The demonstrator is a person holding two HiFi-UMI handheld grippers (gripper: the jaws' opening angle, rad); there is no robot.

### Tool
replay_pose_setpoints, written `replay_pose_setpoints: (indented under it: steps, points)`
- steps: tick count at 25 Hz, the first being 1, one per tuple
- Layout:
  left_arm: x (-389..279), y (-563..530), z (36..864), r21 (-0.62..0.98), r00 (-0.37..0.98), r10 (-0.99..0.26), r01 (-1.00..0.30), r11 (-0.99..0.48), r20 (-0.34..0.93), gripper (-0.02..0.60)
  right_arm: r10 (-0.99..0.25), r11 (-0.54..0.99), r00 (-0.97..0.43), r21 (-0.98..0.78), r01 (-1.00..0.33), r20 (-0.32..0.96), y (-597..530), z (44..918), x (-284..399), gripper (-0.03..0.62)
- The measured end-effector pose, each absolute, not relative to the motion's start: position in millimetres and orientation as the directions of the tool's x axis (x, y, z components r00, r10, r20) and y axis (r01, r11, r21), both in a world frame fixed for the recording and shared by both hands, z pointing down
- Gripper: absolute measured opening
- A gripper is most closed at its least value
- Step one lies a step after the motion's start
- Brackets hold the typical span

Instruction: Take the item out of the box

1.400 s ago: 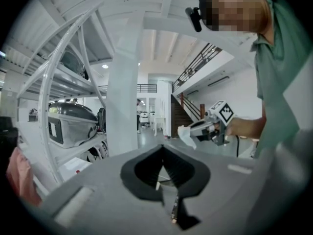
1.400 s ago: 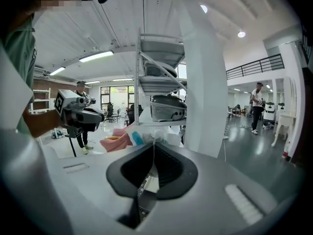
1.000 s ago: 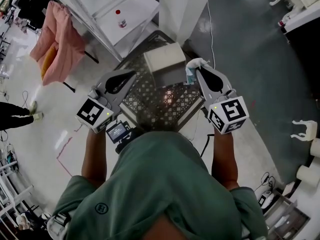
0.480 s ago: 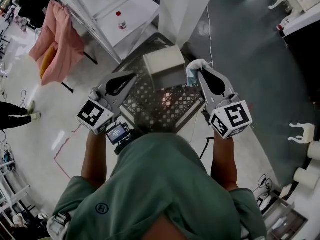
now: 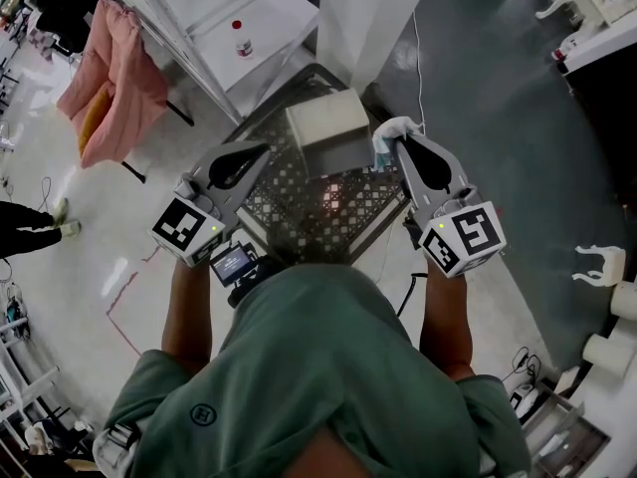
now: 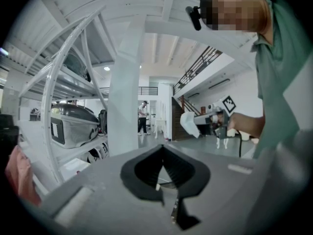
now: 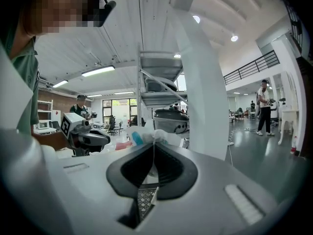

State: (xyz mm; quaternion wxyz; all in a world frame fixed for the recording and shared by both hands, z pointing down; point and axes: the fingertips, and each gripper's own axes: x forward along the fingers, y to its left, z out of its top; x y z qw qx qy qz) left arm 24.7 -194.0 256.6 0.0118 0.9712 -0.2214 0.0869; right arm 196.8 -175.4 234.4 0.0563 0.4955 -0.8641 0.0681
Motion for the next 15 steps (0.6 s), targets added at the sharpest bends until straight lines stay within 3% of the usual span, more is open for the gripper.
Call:
replay_pose_setpoints:
  steps: [15]
  points:
    - [15.2,-204.0,257.5,-0.019,0.881,-0.443,-0.447,-0.894,0.167,0.002,-0.852,0.488,-0.493,-0.074,-0.87,0.178,-181.1,242.4,195.8,0.012]
